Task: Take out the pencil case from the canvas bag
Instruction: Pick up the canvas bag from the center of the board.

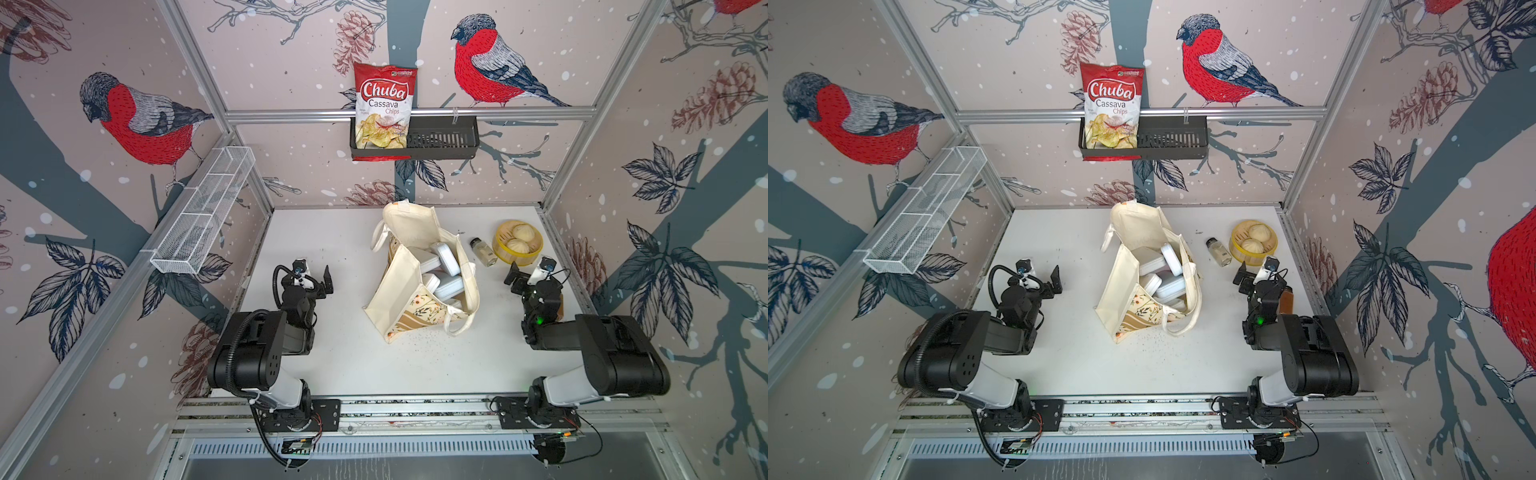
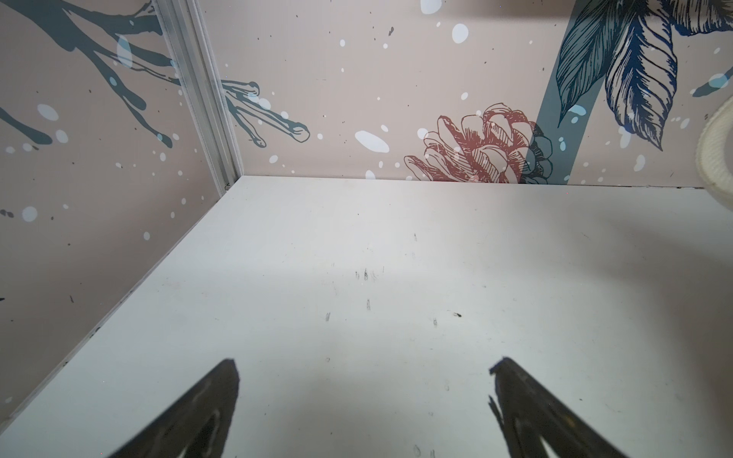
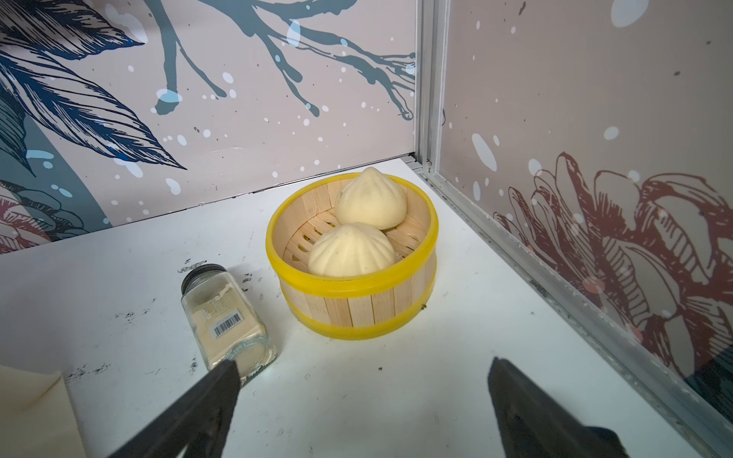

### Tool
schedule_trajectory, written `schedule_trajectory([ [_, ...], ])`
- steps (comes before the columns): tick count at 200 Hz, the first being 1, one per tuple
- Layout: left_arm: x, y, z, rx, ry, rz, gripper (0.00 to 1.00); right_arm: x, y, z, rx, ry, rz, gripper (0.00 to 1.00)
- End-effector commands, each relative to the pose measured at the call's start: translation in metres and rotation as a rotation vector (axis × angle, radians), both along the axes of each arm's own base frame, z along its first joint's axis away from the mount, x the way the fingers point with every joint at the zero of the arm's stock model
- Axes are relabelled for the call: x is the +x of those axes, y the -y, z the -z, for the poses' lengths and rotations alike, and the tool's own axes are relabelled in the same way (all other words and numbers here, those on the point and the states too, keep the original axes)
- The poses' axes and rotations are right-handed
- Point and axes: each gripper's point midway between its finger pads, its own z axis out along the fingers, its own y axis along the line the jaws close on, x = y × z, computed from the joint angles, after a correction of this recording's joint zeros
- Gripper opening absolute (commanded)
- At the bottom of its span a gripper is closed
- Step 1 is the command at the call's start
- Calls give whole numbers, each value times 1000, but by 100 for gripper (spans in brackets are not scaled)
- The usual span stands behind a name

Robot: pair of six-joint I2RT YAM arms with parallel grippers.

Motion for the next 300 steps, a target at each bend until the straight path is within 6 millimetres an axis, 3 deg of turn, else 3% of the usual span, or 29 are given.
schedule_trajectory([
  [1, 2, 0, -8, 10, 29, 5, 100, 1, 1, -6, 0, 24, 8, 100],
  [93, 1, -1, -7, -6, 30, 13, 100, 1, 3, -6, 22, 27, -9, 100],
  [110, 0, -3, -9, -8, 39, 2, 95, -1, 2, -10, 19, 43, -13, 100],
  [152, -30, -17, -59, -13, 154, -139, 93, -12, 8, -53, 23, 39, 95, 100],
  [173, -22, -19, -95, -127, 132, -186, 92, -14, -15, -73, 50, 67, 53, 100],
  [207, 5, 25, -166, -293, 38, 37, 87, 3, -88, -97, 119, -102, -187, 100],
  [237, 25, 81, -210, -408, -159, 282, 86, -12, -141, -143, 212, -153, -376, 98],
  [267, 37, 139, -233, -429, -286, 468, 82, -38, -181, -183, 299, -165, -522, 95],
  [283, 45, 167, -241, -393, -316, 524, 82, -53, -203, -189, 300, -207, -584, 95],
  [300, 58, 188, -236, -363, -373, 558, 80, -65, -224, -183, 293, -279, -639, 95],
])
